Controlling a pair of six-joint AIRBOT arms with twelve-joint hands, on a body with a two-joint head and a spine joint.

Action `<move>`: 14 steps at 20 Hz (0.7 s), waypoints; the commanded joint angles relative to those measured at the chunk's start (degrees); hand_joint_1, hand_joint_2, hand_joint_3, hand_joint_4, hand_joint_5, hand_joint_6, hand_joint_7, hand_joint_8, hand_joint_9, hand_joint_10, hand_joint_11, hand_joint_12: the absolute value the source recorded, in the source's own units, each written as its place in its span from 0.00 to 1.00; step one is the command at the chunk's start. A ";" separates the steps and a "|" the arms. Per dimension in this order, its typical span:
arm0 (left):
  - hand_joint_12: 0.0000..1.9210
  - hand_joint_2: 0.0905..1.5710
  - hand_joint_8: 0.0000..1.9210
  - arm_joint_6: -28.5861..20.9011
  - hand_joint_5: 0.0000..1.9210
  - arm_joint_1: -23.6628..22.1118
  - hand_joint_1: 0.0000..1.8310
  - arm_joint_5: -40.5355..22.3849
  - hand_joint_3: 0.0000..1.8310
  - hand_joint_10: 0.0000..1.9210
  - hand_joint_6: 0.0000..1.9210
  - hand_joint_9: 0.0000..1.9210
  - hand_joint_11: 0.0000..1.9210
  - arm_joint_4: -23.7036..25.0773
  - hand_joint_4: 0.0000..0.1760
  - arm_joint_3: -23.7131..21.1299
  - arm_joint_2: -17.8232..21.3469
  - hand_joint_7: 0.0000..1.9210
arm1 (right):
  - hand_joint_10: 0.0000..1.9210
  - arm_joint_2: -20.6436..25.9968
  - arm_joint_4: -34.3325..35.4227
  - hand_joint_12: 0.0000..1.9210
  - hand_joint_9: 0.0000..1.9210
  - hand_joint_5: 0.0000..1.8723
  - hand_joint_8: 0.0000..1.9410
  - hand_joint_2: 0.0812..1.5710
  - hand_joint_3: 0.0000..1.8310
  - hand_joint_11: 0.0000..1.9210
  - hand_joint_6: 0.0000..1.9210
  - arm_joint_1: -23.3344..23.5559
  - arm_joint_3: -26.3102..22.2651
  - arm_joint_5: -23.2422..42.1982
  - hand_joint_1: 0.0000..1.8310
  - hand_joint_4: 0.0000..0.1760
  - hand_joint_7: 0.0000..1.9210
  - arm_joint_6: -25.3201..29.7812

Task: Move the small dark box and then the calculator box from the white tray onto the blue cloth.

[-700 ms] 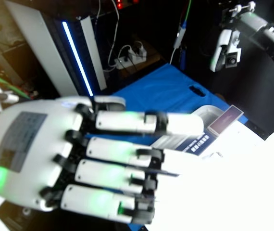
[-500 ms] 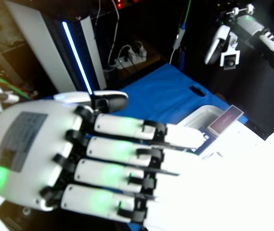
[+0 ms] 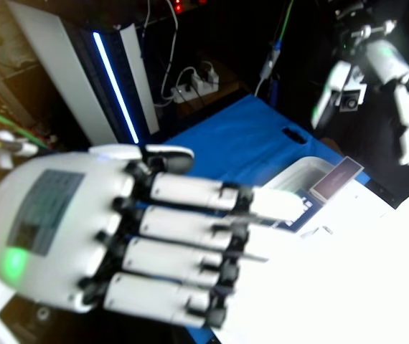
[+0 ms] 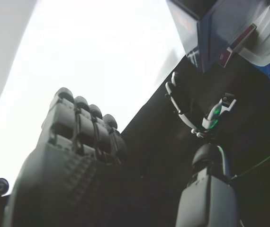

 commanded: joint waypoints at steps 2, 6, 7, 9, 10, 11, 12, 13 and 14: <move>0.31 0.53 0.00 -5.59 0.15 -2.43 0.48 -2.66 0.00 0.00 0.00 0.28 0.12 3.77 0.00 1.89 -1.18 0.23 | 0.01 -0.19 2.01 0.02 0.02 0.00 0.00 0.56 0.01 0.03 0.00 1.08 -0.01 5.83 0.25 0.20 0.00 0.28; 0.53 0.46 0.00 -12.58 0.17 -3.76 0.47 2.07 0.00 0.00 0.00 0.29 0.09 15.03 0.00 4.60 -3.07 0.26 | 0.00 -0.77 1.18 0.19 0.04 0.00 0.01 0.53 0.00 0.01 0.00 1.08 -0.07 5.83 0.26 0.21 0.03 0.28; 0.56 0.46 0.00 -14.30 0.16 -3.99 0.46 3.15 0.00 0.00 0.00 0.29 0.08 17.84 0.00 5.26 -3.62 0.25 | 0.00 -0.80 1.07 0.26 0.05 0.00 0.01 0.53 0.00 0.00 0.00 1.08 -0.12 5.83 0.25 0.21 0.05 0.28; 0.52 0.46 0.00 -17.61 0.16 -4.00 0.45 4.22 0.00 0.00 0.00 0.29 0.10 22.17 0.00 6.55 -4.77 0.26 | 0.00 -0.80 1.02 0.30 0.06 0.00 0.00 0.51 0.00 0.00 0.00 1.08 -0.24 5.84 0.26 0.18 0.06 0.28; 0.49 0.48 0.00 -18.69 0.14 -3.97 0.43 4.81 0.00 0.00 0.00 0.28 0.09 24.08 0.00 7.03 -5.31 0.25 | 0.00 -0.80 1.00 0.29 0.05 0.00 0.00 0.52 0.00 0.00 0.00 1.08 -0.34 5.85 0.26 0.16 0.05 0.28; 0.47 0.48 0.00 -18.71 0.13 -3.88 0.42 5.57 0.00 0.00 0.00 0.26 0.07 25.24 0.00 7.11 -5.63 0.23 | 0.00 -0.80 0.97 0.28 0.05 0.00 0.00 0.52 0.00 0.00 0.00 1.08 -0.44 5.85 0.25 0.15 0.05 0.28; 0.47 0.48 0.00 -18.71 0.12 -3.73 0.43 6.26 0.00 0.00 0.00 0.25 0.06 26.26 0.00 7.20 -6.02 0.22 | 0.00 -0.80 0.96 0.27 0.05 0.00 0.00 0.51 0.00 0.00 0.00 1.08 -0.55 5.85 0.26 0.15 0.05 0.28; 0.46 0.48 0.00 -18.71 0.13 -3.47 0.45 6.51 0.00 0.00 0.00 0.24 0.05 26.44 0.00 7.52 -6.44 0.22 | 0.00 -0.80 0.93 0.25 0.04 0.00 0.00 0.50 0.00 0.00 0.00 1.08 -0.61 5.85 0.26 0.14 0.04 0.28; 0.45 0.48 0.00 -18.71 0.13 -3.19 0.47 6.69 0.00 0.00 0.00 0.24 0.05 26.32 0.00 8.06 -7.03 0.22 | 0.00 -0.80 0.88 0.26 0.04 0.00 0.00 0.50 0.00 0.00 0.00 1.08 -0.68 5.86 0.27 0.16 0.04 0.28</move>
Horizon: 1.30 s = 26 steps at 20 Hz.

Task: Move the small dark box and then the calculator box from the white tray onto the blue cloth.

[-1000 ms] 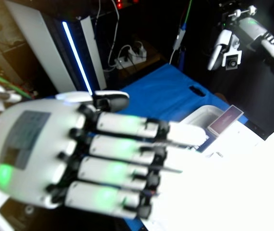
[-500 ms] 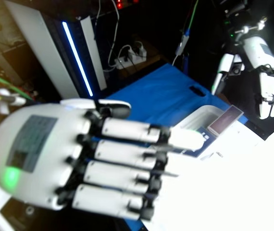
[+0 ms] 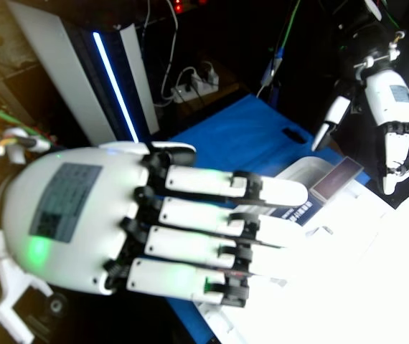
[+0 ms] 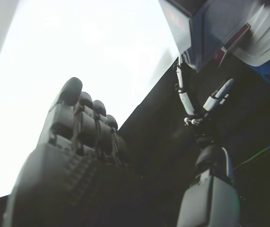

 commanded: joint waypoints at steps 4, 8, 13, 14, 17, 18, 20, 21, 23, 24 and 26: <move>0.38 0.45 0.00 -2.33 0.15 1.06 0.49 -1.74 0.00 0.00 0.00 0.29 0.13 -2.41 0.00 1.58 -1.23 0.26 | 0.00 -0.01 2.30 0.25 0.05 0.00 0.00 0.49 0.00 0.00 0.00 1.08 -0.08 5.64 0.26 0.18 0.08 0.28; 0.34 0.49 0.00 -2.34 0.20 2.85 0.52 -1.13 0.00 0.00 0.01 0.31 0.16 -3.07 0.00 2.54 -1.99 0.28 | 0.00 -0.01 2.33 0.20 0.04 0.00 0.00 0.50 0.00 0.00 0.00 1.08 -0.10 5.73 0.26 0.18 0.07 0.28; 0.27 0.61 0.02 -2.34 0.42 3.61 0.62 -0.69 0.00 0.01 0.03 0.43 0.28 -4.24 0.00 4.05 -2.99 0.43 | 0.00 -0.01 2.35 0.24 0.05 0.00 0.00 0.51 0.00 0.00 0.00 1.27 -0.29 6.00 0.24 0.11 0.04 0.28; 0.32 0.69 0.45 -2.34 0.48 3.61 0.65 -0.72 0.00 0.02 0.45 0.48 0.30 -4.44 0.06 4.15 -3.01 0.46 | 0.00 -0.01 2.35 0.24 0.05 0.00 0.00 0.51 0.00 0.00 0.00 1.27 -0.32 6.03 0.23 0.12 0.03 0.28; 0.77 0.70 0.67 -2.34 0.54 3.58 0.67 -0.78 0.00 0.46 0.43 0.43 0.23 -4.97 0.00 4.40 -3.03 0.45 | 0.00 -0.01 2.35 0.25 0.05 0.00 0.00 0.51 0.00 0.00 0.00 1.27 -0.36 6.08 0.23 0.15 0.03 0.28; 0.74 0.70 0.63 -2.34 0.53 3.55 0.66 -0.86 0.00 0.48 0.44 0.41 0.23 -5.13 0.00 4.46 -3.03 0.47 | 0.00 -0.01 2.35 0.26 0.06 0.00 0.00 0.51 0.00 0.00 0.00 1.27 -0.38 6.09 0.24 0.17 0.05 0.28; 0.68 0.70 0.63 -2.34 0.53 2.76 0.66 -1.27 0.00 0.47 0.46 0.41 0.24 -5.89 0.03 4.79 -3.03 0.46 | 0.00 -0.01 2.34 0.27 0.06 0.00 0.00 0.51 0.00 0.00 0.00 1.27 -0.40 6.10 0.24 0.21 0.05 0.28; 0.66 0.70 0.62 -2.34 0.53 2.35 0.66 -1.58 0.00 0.44 0.46 0.40 0.20 -6.40 0.04 4.94 -3.01 0.46 | 0.00 -0.01 2.34 0.24 0.06 0.00 0.00 0.50 0.00 0.00 0.00 1.27 -0.41 6.10 0.25 0.23 0.05 0.28; 0.65 0.70 0.64 -2.34 0.55 0.73 0.67 -3.00 0.00 0.41 0.43 0.40 0.19 -7.91 0.00 4.96 -2.44 0.45 | 0.00 -0.01 2.34 0.23 0.05 0.00 0.01 0.50 0.00 0.00 0.00 1.26 -0.42 6.09 0.24 0.18 0.07 0.28; 0.64 0.71 0.64 -1.94 0.53 -0.23 0.66 -5.71 0.00 0.40 0.46 0.40 0.22 -11.18 0.00 4.17 -0.89 0.45 | 0.00 -0.01 2.33 0.29 0.06 0.00 0.00 0.50 0.00 0.00 0.00 1.25 -0.41 6.09 0.24 0.14 0.08 0.28; 0.70 0.71 0.68 -0.69 0.57 -0.65 0.67 -7.91 0.00 0.36 0.41 0.34 0.12 -13.99 0.00 2.51 0.89 0.40 | 0.00 -0.01 2.32 0.25 0.06 0.01 0.00 0.48 0.00 0.00 0.00 1.25 -0.42 6.08 0.25 0.17 0.09 0.28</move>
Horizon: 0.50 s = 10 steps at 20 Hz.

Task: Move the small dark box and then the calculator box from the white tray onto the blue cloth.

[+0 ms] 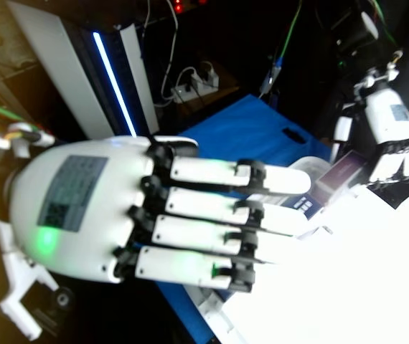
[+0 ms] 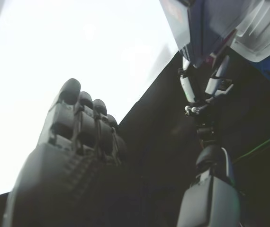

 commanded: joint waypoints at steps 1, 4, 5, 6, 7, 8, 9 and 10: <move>0.71 0.71 0.68 -0.57 0.58 -1.03 0.68 -5.83 0.00 0.29 0.40 0.32 0.07 -2.85 0.00 -0.87 1.34 0.39 | 0.00 -0.05 2.30 0.24 0.06 0.02 0.00 0.47 0.00 0.00 0.00 1.08 0.01 5.73 0.25 0.22 0.09 0.28; 0.65 0.69 0.42 -0.50 0.53 -1.42 0.62 -9.55 0.00 0.15 0.47 0.34 0.09 -2.99 0.00 -6.11 6.25 0.35 | 0.00 -0.05 2.30 0.26 0.07 0.02 0.00 0.47 0.00 0.00 0.00 1.08 0.03 5.70 0.23 0.24 0.09 0.28; 0.65 0.69 0.42 -0.38 0.53 -1.47 0.62 -10.29 0.00 0.15 0.47 0.34 0.09 -2.98 0.00 -7.34 7.35 0.35 | 0.00 -0.05 2.30 0.26 0.07 0.02 0.00 0.47 0.00 0.00 0.00 1.08 0.05 5.70 0.23 0.24 0.09 0.28; 0.72 0.72 0.73 0.41 0.55 -1.50 0.67 -11.38 0.00 0.30 0.42 0.34 0.09 -2.98 0.00 -9.53 9.08 0.38 | 0.00 -0.05 2.31 0.24 0.07 0.02 0.00 0.46 0.00 0.00 0.00 1.08 0.04 5.68 0.22 0.26 0.09 0.28; 0.72 0.72 0.73 0.65 0.55 -1.50 0.67 -11.74 0.00 0.30 0.42 0.34 0.09 -2.98 0.00 -10.20 9.56 0.38 | 0.00 -0.05 2.31 0.24 0.07 0.02 0.00 0.46 0.00 0.00 0.00 1.08 0.04 5.68 0.22 0.26 0.09 0.28; 0.77 0.71 0.73 0.84 0.56 -1.49 0.67 -12.97 0.00 0.49 0.35 0.33 0.15 -2.83 0.00 -11.58 10.51 0.42 | 0.00 -0.05 2.32 0.26 0.07 0.02 0.00 0.46 0.00 0.00 0.00 1.08 0.04 5.66 0.23 0.30 0.09 0.28; 0.81 0.72 0.74 0.87 0.55 -1.46 0.67 -13.85 0.00 0.54 0.36 0.30 0.13 -2.72 0.00 -12.45 11.04 0.41 | 0.00 -0.05 2.32 0.30 0.08 0.02 0.00 0.46 0.00 0.00 0.00 1.08 0.03 5.66 0.24 0.31 0.09 0.28; 0.81 0.72 0.75 0.94 0.53 -1.29 0.67 -14.69 0.00 0.56 0.40 0.28 0.12 -2.51 0.00 -13.35 11.55 0.40 | 0.00 -0.04 2.32 0.32 0.08 0.02 0.00 0.47 0.00 0.00 0.00 1.08 0.01 5.66 0.24 0.32 0.10 0.28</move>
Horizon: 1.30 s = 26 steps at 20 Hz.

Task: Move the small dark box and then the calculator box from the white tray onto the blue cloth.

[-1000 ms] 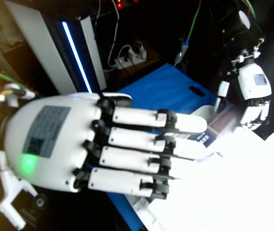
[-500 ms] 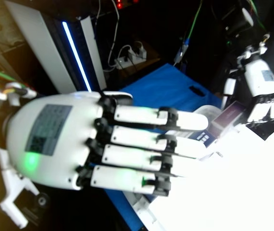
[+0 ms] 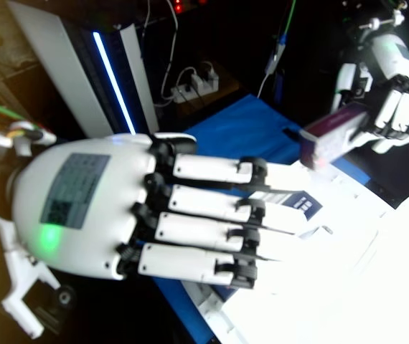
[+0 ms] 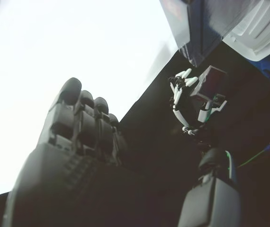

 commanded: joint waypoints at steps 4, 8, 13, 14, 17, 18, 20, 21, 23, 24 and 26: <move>0.84 0.72 0.74 0.31 0.56 1.93 0.67 -8.38 0.00 0.59 0.37 0.25 0.03 -2.60 0.00 -3.48 2.13 0.41 | 0.00 -0.01 2.38 0.30 0.07 0.01 0.00 0.49 0.00 0.00 0.00 1.08 -0.02 5.62 0.23 0.26 0.07 0.26; 0.84 0.70 0.69 2.02 0.57 6.09 0.67 -11.51 0.00 0.54 0.37 0.30 0.12 -2.59 0.00 -8.98 5.58 0.43 | 0.00 -0.01 2.70 0.18 0.04 0.02 0.00 0.48 0.00 0.00 0.00 1.08 -0.04 5.58 0.25 0.33 0.05 0.26; 0.88 0.70 0.68 3.70 0.53 11.11 0.67 -12.48 0.00 0.66 0.42 0.35 0.21 -2.68 0.00 -13.30 7.83 0.47 | 0.00 -0.01 2.97 0.13 0.03 0.02 0.00 0.49 0.00 0.00 0.00 1.07 -0.05 5.50 0.27 0.32 0.04 0.26; 0.91 0.70 0.68 3.84 0.53 12.24 0.68 -12.55 0.00 0.69 0.40 0.36 0.24 -2.73 0.00 -13.75 7.83 0.47 | 0.00 -0.01 2.97 0.20 0.04 0.02 0.00 0.49 0.00 0.00 0.00 1.07 -0.09 5.47 0.26 0.35 0.04 0.26; 0.88 0.67 0.58 5.71 0.58 15.59 0.68 -12.88 0.00 0.67 0.35 0.40 0.33 -3.15 0.00 -15.65 7.98 0.51 | 0.00 -0.01 2.96 0.27 0.03 0.02 0.00 0.50 0.00 0.00 0.00 1.07 -0.21 5.43 0.28 0.37 0.02 0.26; 0.75 0.67 0.55 5.95 0.56 16.25 0.67 -12.88 0.00 0.47 0.40 0.37 0.21 -3.15 0.01 -16.09 7.99 0.51 | 0.00 -0.01 2.96 0.24 0.02 0.01 0.00 0.50 0.00 0.00 0.00 1.07 -0.23 5.43 0.28 0.36 0.01 0.26; 0.68 0.66 0.50 5.98 0.57 17.31 0.67 -12.81 0.00 0.28 0.39 0.42 0.18 -3.15 0.14 -16.49 7.92 0.54 | 0.00 -0.01 2.96 0.17 0.03 0.02 0.00 0.49 0.00 0.00 0.00 1.07 -0.23 5.43 0.28 0.38 0.03 0.26; 0.69 0.66 0.49 6.00 0.58 17.75 0.68 -12.55 0.00 0.26 0.37 0.42 0.18 -3.15 0.14 -16.56 7.83 0.55 | 0.00 -0.01 2.95 0.15 0.03 0.02 0.00 0.49 0.00 0.00 0.00 1.07 -0.23 5.43 0.28 0.42 0.04 0.26; 0.72 0.65 0.51 6.00 0.61 18.25 0.68 -12.20 0.00 0.25 0.30 0.43 0.19 -3.14 0.03 -16.56 7.58 0.55 | 0.00 -0.01 2.94 0.21 0.05 0.03 0.00 0.49 0.00 0.00 0.00 1.07 -0.23 5.43 0.28 0.42 0.04 0.26; 0.72 0.66 0.52 6.01 0.61 18.41 0.68 -12.02 0.00 0.25 0.30 0.42 0.18 -3.13 0.01 -16.56 7.51 0.53 | 0.00 -0.01 2.93 0.23 0.05 0.02 0.00 0.49 0.00 0.00 0.00 1.07 -0.23 5.43 0.28 0.44 0.04 0.26; 0.74 0.67 0.55 6.02 0.59 18.64 0.67 -11.83 0.00 0.29 0.35 0.40 0.18 -3.09 0.02 -16.56 7.41 0.52 | 0.00 -0.01 2.91 0.24 0.05 0.03 0.00 0.48 0.00 0.00 0.00 1.07 -0.25 5.43 0.28 0.46 0.05 0.26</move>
